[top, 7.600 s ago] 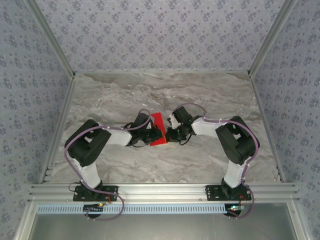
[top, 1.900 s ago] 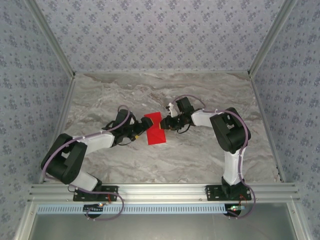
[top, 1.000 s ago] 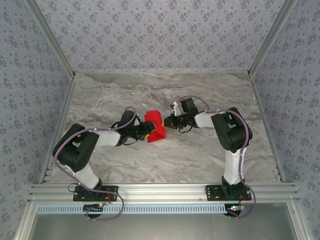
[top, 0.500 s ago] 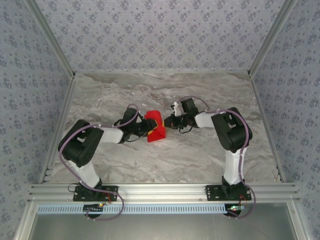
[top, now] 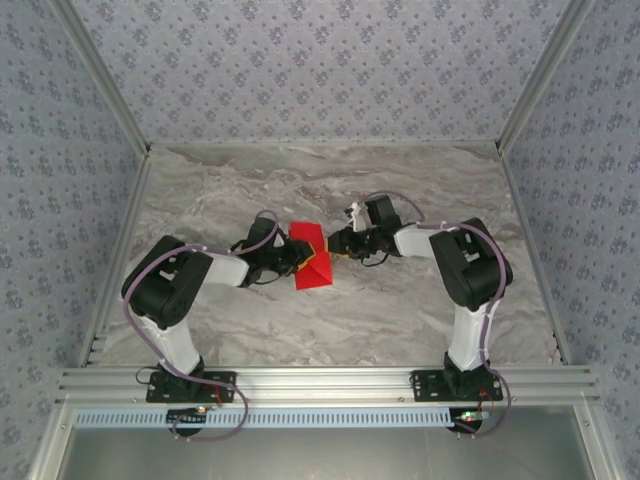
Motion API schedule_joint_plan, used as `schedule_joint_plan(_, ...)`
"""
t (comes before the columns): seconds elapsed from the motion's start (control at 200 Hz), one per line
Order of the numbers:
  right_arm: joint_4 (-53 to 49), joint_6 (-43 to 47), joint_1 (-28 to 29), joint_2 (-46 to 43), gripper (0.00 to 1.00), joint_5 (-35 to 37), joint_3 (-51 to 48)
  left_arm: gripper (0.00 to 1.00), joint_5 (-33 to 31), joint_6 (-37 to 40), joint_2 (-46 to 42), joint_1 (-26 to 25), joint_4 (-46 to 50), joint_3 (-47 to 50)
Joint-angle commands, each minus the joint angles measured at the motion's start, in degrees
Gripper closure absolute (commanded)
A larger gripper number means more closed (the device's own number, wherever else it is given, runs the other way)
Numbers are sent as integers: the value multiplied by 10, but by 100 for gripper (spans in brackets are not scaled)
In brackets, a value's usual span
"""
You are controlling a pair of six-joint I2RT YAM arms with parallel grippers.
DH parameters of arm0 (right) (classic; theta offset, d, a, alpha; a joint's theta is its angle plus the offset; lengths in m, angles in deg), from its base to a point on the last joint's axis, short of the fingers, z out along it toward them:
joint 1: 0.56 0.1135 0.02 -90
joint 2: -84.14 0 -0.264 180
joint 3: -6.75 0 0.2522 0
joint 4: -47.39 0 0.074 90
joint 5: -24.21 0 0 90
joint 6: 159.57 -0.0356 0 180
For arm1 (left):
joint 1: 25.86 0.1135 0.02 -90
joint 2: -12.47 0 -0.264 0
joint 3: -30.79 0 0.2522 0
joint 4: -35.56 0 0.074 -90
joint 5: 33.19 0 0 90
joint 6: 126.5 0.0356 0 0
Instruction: Fold a paper plane with a square sheet of paper (pick it up from the middle)
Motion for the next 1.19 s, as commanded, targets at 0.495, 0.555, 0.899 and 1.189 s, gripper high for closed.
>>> schedule_joint_plan(0.495, -175, 10, -59, -278, 19, 178, -68, 95, -114, 216, -120, -22, 293, -108)
schedule_joint_plan(0.555, -190, 16, -62, -305, 13, 196, -72, 95, -181, 262, -146, -34, 401, -151)
schedule_joint_plan(0.899, -270, 26, -80, -423, 0, 310, -90, 95, -577, 420, -186, -99, 760, -361)
schedule_joint_plan(1.189, -304, 17, -102, -440, 0, 391, -72, 95, -864, 448, -19, -153, 855, -448)
